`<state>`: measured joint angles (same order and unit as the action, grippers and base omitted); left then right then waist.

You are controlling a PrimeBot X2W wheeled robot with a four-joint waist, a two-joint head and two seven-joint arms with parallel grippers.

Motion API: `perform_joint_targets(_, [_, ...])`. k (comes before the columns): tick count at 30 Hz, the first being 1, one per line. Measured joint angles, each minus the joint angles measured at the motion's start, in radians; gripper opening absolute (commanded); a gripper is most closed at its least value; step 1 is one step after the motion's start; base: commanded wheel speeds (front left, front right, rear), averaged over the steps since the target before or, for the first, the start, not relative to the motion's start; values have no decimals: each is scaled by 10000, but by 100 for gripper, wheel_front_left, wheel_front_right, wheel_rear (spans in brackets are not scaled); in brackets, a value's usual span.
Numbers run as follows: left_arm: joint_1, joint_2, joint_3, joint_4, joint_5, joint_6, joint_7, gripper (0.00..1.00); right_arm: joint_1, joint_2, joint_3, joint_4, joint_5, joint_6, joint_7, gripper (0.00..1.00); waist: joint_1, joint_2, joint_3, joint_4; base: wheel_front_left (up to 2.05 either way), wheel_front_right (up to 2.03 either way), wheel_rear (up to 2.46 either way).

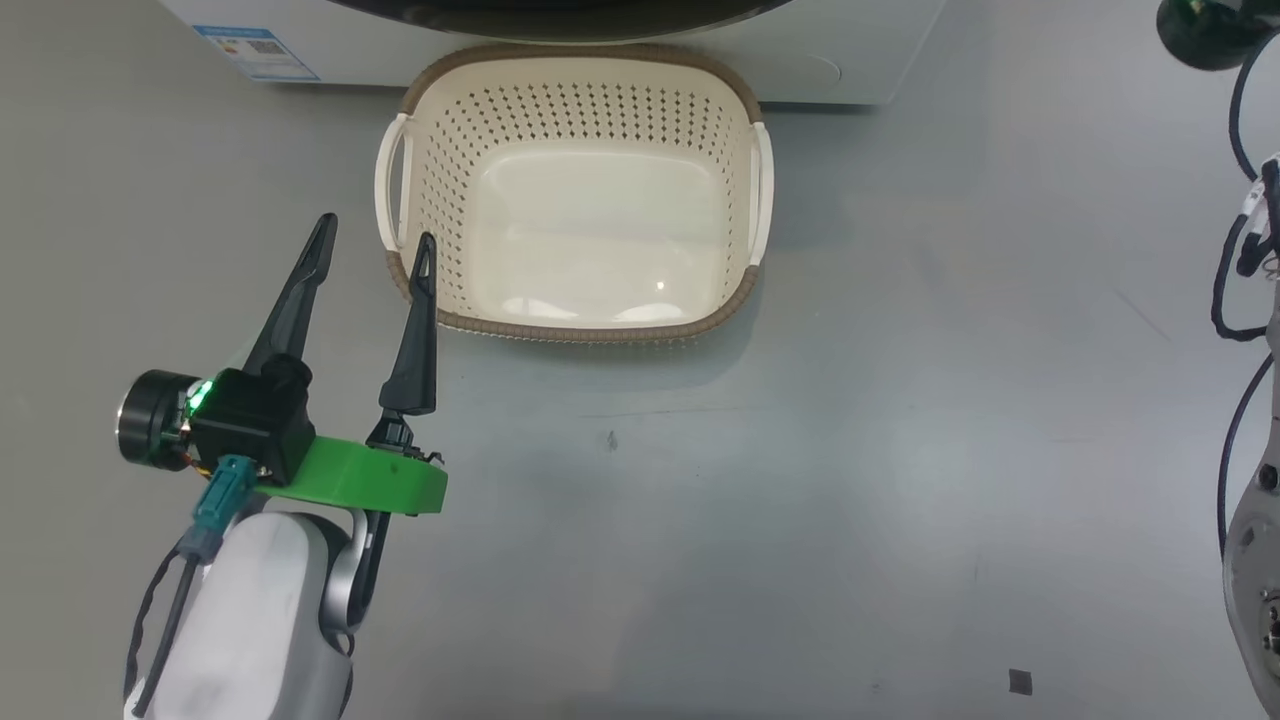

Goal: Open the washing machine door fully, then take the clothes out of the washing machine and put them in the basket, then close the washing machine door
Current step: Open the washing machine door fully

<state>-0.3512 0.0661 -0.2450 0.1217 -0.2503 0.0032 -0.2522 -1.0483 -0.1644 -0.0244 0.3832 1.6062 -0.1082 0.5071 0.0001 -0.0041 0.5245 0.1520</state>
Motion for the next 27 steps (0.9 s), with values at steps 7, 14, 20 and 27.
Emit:
perform_joint_targets(7, [-267,-157,-69,0,0,-6,0,100,-908,-136,378,345,-274,-79,259,0,0,0,494,330,0,0,0])
perform_joint_targets(14, [-473,-224,-132,42,0,-58,0,100,-1357,-219,663,913,-516,-90,351,0,0,0,818,663,0,0,0])
perform_joint_targets(20, [-503,-274,-182,71,0,-90,0,100,-1760,-245,713,1348,-600,-96,418,0,0,0,1012,882,0,0,0])
perform_joint_targets(27, [-576,-318,-194,159,12,-90,-2,100,-1958,-278,750,1730,-644,-96,433,0,0,0,1120,1031,0,0,0])
